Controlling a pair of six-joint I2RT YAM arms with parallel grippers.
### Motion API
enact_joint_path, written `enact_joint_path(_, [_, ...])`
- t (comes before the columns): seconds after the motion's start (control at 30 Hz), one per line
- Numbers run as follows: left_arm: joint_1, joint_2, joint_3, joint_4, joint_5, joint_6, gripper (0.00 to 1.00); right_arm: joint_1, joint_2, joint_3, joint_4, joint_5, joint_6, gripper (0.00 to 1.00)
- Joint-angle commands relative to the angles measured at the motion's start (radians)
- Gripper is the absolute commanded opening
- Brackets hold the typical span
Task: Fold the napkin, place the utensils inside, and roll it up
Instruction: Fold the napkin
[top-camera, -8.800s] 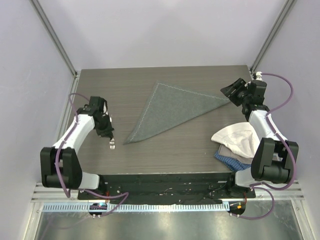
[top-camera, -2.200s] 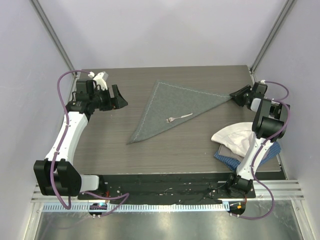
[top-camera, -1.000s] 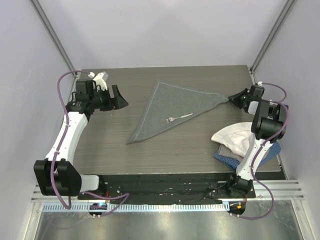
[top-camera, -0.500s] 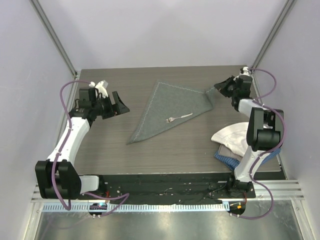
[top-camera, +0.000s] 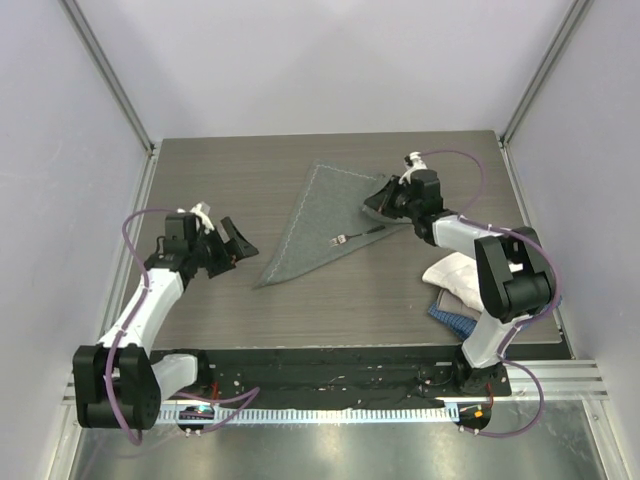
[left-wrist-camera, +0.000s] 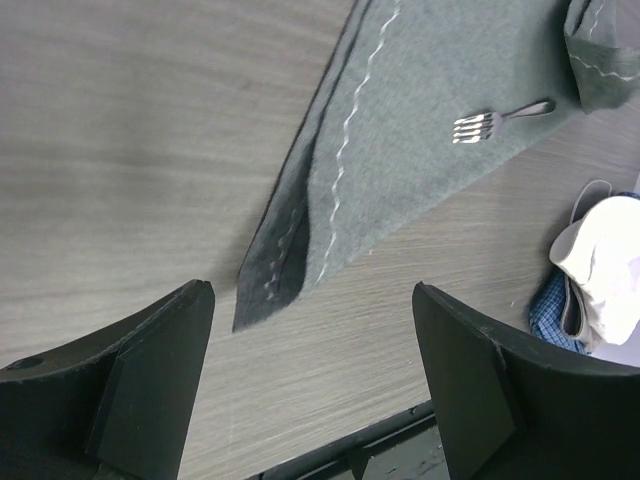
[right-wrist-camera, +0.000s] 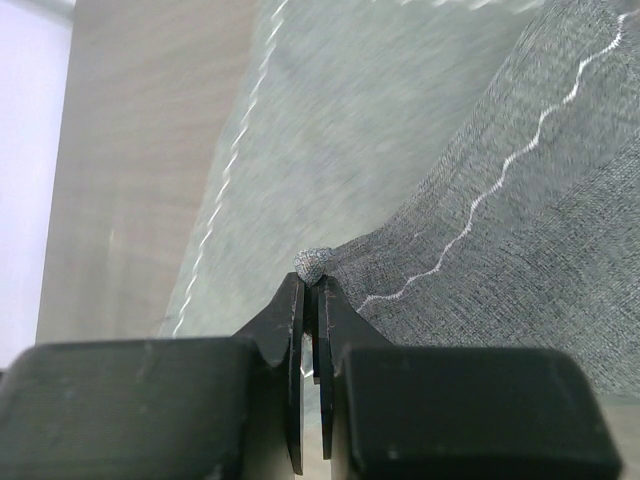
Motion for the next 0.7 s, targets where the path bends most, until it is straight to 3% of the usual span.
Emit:
enact_joint_path(0.0, [0.008,-0.065,-0.071,0.092,-0.031,-0.087,0.86,0.064,-0.069,-0.021,0.042,0.041,-0.021,0.01])
enact_joint_path(0.67, [0.006,-0.131,-0.241,0.152,-0.039,-0.178,0.78,0.317,-0.037,-0.113,0.086,0.137,-0.021,0.01])
